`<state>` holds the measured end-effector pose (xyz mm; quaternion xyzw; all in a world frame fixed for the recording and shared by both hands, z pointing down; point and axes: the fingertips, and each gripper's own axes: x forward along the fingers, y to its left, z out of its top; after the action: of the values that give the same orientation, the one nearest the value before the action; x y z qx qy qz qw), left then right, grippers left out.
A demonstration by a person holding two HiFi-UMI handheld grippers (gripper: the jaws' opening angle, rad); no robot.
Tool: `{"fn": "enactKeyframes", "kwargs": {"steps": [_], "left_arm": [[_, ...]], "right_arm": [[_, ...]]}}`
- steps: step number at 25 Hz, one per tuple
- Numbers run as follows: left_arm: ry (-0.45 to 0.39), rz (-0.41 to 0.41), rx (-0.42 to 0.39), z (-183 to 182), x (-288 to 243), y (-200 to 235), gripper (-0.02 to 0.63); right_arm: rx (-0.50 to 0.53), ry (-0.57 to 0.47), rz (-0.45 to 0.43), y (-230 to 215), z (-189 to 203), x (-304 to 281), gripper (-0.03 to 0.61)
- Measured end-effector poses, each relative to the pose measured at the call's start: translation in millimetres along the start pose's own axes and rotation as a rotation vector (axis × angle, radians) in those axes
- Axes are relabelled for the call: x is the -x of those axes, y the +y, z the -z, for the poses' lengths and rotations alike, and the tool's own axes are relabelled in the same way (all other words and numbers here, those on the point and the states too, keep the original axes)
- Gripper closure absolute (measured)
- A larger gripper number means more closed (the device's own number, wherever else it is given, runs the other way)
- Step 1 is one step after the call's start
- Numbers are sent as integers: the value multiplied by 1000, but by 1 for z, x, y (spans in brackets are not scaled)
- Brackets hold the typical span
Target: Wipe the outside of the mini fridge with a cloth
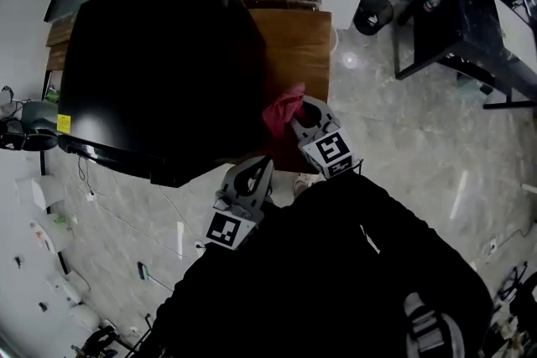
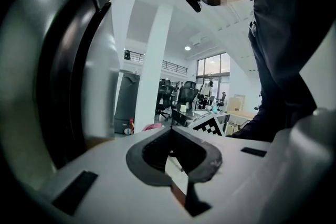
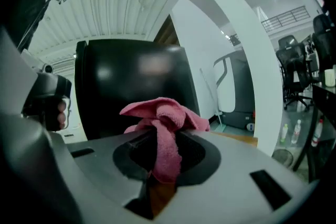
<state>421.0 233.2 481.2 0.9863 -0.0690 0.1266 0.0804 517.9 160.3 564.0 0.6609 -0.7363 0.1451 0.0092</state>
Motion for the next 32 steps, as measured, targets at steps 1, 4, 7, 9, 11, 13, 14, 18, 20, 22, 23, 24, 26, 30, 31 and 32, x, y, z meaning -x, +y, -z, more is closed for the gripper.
{"fn": "enactKeyframes", "kwargs": {"steps": [1,4,7,9,11,13,14,18,20,22,23,24,26,30,31,32], "left_arm": [[14,2,1,9,0,-1,607],[74,-15,13,40,1,3,607],[117,-33,29,66,5,11,607],[127,-38,41,76,8,15,607],[126,-41,45,79,11,19,607],[130,-44,44,81,14,22,607],[135,-46,45,82,15,23,607],[155,-47,53,87,14,28,607],[153,-48,59,85,10,30,607],[147,-46,70,83,6,33,607],[146,-42,71,82,3,34,607],[143,-39,68,81,0,35,607],[127,-32,49,79,-9,36,607],[109,-46,52,77,-29,42,607],[110,-55,61,76,-34,44,607],[109,-65,69,75,-39,46,607]], "right_arm": [[-15,34,-11,7,18,3,503],[-46,94,-53,34,58,3,503],[-78,124,-93,60,84,-9,503],[-88,140,-116,74,96,-19,503],[-106,157,-139,87,105,-32,503],[-128,172,-158,96,111,-44,503],[-133,177,-165,98,113,-49,503],[-139,186,-160,96,114,-65,503],[-147,191,-139,88,115,-71,503],[-140,195,-112,78,113,-79,505],[-130,195,-100,72,111,-83,505],[-122,193,-90,66,110,-87,505],[-114,189,-74,52,107,-95,505],[-110,181,-48,24,101,-112,505],[-107,181,-46,18,99,-116,505],[-101,182,-46,11,98,-120,505]]}}
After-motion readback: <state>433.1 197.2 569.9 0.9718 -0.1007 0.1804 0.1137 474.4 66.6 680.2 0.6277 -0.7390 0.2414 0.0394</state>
